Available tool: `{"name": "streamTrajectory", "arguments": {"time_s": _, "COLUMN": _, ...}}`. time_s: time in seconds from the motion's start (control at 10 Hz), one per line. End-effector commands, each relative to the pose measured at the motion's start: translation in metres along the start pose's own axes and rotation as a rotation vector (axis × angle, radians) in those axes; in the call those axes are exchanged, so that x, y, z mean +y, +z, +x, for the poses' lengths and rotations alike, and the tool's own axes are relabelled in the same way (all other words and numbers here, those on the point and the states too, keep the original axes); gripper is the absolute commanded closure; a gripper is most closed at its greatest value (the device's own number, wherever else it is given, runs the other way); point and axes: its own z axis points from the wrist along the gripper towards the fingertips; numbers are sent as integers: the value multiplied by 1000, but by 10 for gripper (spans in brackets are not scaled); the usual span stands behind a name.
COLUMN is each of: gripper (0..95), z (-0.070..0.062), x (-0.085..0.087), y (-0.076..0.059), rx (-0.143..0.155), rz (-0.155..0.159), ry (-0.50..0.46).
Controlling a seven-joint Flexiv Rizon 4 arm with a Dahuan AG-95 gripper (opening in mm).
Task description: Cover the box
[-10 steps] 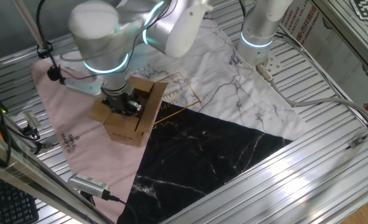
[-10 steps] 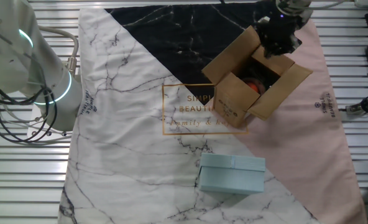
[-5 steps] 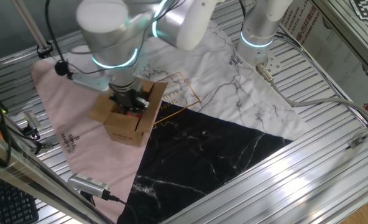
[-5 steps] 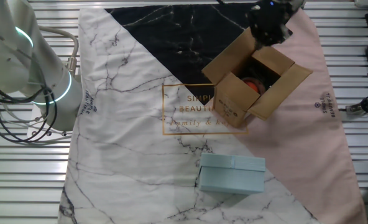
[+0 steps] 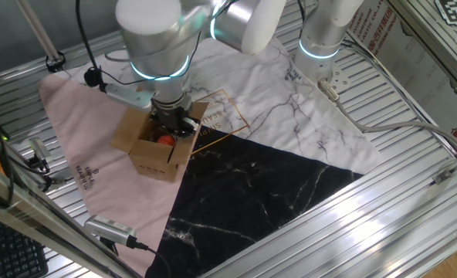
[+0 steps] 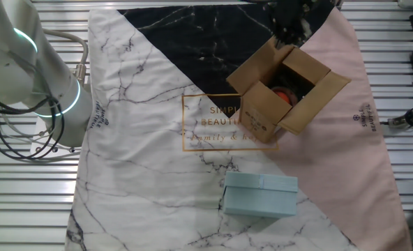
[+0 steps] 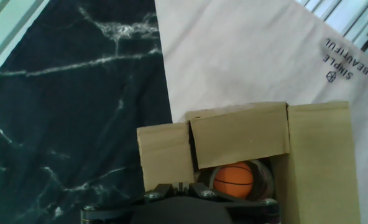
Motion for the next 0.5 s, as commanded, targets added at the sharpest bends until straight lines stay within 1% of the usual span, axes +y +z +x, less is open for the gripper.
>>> {"name": "streamTrajectory", "arguments": {"time_s": 0.1, "gripper": 950, "z": -1, "x": 0, "y": 0, "rx": 3, "rz": -2, "ry": 5}}
{"name": "streamTrajectory", "arguments": {"time_s": 0.2, "gripper": 950, "z": -1, "x": 0, "y": 0, "rx": 0, "rz": -3, "ry": 5}}
{"name": "streamTrajectory", "arguments": {"time_s": 0.4, "gripper": 950, "z": -1, "x": 0, "y": 0, "rx": 3, "rz": -1, "ry": 7}}
{"name": "streamTrajectory", "arguments": {"time_s": 0.5, "gripper": 950, "z": -1, "x": 0, "y": 0, "rx": -4, "rz": -4, "ry": 6}}
